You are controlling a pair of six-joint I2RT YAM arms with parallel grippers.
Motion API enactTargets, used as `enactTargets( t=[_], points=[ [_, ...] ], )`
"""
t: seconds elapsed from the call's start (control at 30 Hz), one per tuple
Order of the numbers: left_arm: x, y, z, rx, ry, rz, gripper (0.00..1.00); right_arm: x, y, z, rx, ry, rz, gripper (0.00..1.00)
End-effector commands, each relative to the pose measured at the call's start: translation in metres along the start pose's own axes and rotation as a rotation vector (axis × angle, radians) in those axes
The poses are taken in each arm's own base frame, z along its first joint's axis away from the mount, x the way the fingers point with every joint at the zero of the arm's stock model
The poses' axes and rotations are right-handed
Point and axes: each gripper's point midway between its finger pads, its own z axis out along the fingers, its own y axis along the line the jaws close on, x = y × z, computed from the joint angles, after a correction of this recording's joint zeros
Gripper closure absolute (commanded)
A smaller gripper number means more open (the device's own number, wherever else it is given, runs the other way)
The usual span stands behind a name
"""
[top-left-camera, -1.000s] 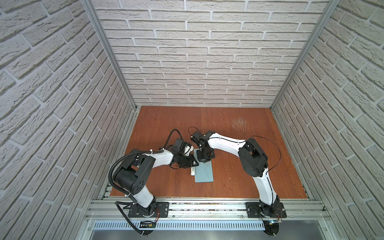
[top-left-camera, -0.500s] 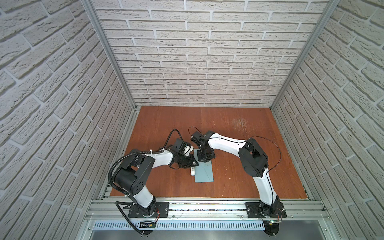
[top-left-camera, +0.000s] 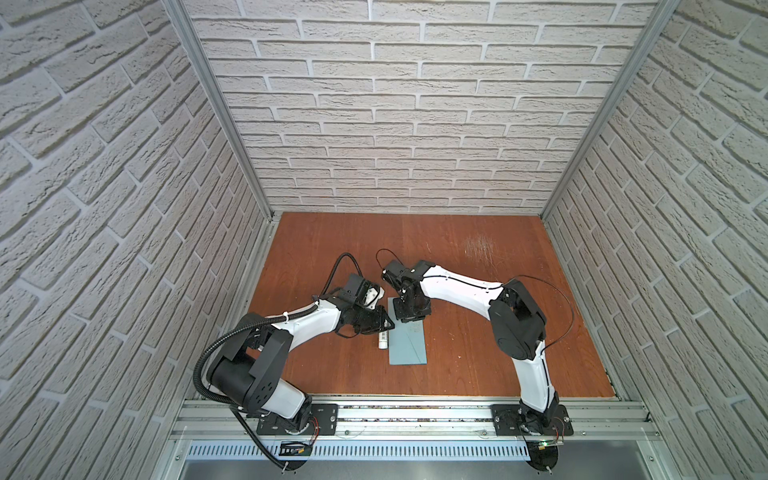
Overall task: Place the letter into the envelope and seal it
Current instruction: 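Raise the right gripper off the envelope while the left gripper lifts the glue stick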
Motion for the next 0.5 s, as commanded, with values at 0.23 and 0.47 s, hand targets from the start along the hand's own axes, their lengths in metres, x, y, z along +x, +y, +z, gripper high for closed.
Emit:
enactTargets(
  t=[0.23,0.47],
  points=[
    [-0.015,-0.032,-0.035,-0.033,-0.132,0.071,1.0,-0.001,-0.025,-0.125,-0.152,-0.349,-0.017,0.7],
    [-0.037,-0.068,-0.063,0.016,-0.297,0.166,1.0,0.007,-0.045,-0.171,-0.331,-0.691,-0.059,0.69]
  ],
)
